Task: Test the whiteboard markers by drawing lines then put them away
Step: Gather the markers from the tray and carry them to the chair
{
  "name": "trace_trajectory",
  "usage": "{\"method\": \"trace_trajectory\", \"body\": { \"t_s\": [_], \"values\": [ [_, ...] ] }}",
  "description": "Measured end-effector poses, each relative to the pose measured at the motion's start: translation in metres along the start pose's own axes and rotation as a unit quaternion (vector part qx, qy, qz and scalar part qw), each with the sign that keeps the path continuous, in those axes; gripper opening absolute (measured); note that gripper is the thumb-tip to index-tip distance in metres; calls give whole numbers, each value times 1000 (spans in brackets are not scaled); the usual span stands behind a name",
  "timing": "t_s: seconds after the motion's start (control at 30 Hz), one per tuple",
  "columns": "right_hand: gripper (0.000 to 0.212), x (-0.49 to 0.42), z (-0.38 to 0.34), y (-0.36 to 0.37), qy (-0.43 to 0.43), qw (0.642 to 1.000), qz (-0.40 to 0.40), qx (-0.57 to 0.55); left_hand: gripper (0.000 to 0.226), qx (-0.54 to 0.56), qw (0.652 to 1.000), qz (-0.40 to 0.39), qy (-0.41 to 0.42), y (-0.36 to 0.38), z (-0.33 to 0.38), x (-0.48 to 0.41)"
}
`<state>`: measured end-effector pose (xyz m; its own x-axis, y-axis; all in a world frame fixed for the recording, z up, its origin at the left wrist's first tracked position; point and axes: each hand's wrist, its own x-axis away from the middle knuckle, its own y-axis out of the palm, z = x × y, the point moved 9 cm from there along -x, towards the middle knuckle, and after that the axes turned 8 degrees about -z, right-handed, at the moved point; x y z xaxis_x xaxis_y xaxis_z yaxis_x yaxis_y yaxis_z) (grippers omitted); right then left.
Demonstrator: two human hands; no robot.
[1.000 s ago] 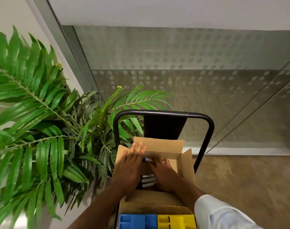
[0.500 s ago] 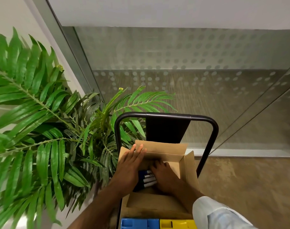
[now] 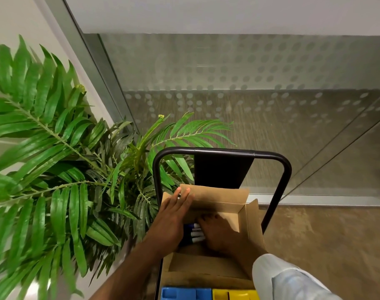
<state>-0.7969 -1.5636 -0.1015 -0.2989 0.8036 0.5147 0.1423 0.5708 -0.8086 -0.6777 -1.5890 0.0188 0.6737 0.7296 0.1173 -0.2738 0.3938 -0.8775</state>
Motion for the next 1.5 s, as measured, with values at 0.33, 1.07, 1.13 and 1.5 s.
{"method": "trace_trajectory", "body": {
  "t_s": [0.33, 1.07, 1.13, 1.5],
  "values": [
    [40, 6, -10, -7, 11, 1000, 14, 10, 86, -52, 998, 39, 24, -3, 2, 1],
    [36, 98, -5, -115, 75, 982, 151, -88, 56, 167, 982, 82, -20, -16, 18, 18],
    [33, 106, -3, -126, 83, 979, 169, -84, 57, 212, 971, 100, -44, -20, 23, 24],
    [35, 143, 13, -160, 114, 965, 227, -72, 74, 395, 905, -7, -158, 24, 15, 35]
  ]
}}
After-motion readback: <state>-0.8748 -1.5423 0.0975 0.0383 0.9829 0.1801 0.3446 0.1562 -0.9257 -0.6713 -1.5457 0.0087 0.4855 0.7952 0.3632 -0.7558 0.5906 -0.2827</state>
